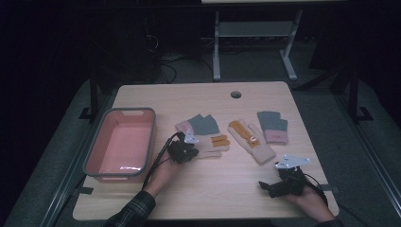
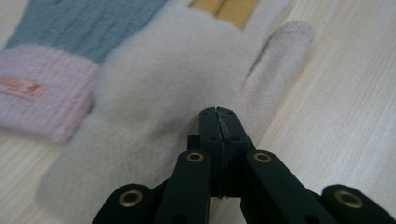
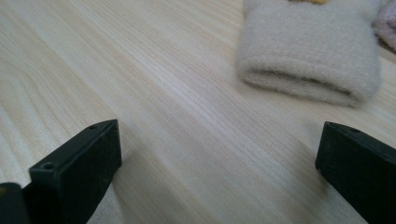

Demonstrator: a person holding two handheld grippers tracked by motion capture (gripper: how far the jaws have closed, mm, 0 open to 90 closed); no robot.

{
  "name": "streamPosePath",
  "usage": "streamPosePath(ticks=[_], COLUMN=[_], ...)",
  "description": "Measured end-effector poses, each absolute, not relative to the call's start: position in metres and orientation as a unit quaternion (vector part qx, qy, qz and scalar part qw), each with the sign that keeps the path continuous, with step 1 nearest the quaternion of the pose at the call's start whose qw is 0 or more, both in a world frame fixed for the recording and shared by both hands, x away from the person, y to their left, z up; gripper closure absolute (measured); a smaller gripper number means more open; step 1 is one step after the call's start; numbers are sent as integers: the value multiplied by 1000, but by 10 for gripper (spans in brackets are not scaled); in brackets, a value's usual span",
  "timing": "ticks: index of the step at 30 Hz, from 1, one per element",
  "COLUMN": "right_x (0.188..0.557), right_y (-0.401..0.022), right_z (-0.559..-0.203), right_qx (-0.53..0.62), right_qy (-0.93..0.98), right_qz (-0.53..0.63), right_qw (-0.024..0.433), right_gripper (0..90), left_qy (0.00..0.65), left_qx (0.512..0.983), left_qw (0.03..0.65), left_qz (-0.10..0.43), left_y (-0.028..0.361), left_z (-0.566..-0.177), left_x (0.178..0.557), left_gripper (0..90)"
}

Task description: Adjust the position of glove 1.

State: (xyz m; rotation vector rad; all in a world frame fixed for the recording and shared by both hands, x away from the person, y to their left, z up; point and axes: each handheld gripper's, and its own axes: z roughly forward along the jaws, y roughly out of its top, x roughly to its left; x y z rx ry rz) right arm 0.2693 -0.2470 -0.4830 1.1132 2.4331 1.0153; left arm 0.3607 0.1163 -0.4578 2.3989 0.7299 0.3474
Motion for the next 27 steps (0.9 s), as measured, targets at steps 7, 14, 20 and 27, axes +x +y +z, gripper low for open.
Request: streamPosePath(ticks=[7,14,20,27], right_x=[270,270,270,270], right_y=[-247,-247,-247,-247], right_z=[-483,-483,-483,-483], right_qx=[383,382,382,382], right_qy=[842,843,843,843], right_qz=[352,352,352,352], right_qw=[140,140,140,140], right_gripper=[0,0,0,0], left_qy=[271,251,244,235], left_qx=[905,912,912,913], left_qw=[307,310,323,331], left_qz=[113,92,62,45], left_y=[112,102,96,88], left_z=[-458,-457,-458,-458], left_x=[357,349,343,336], left_gripper=[897,896,897,896])
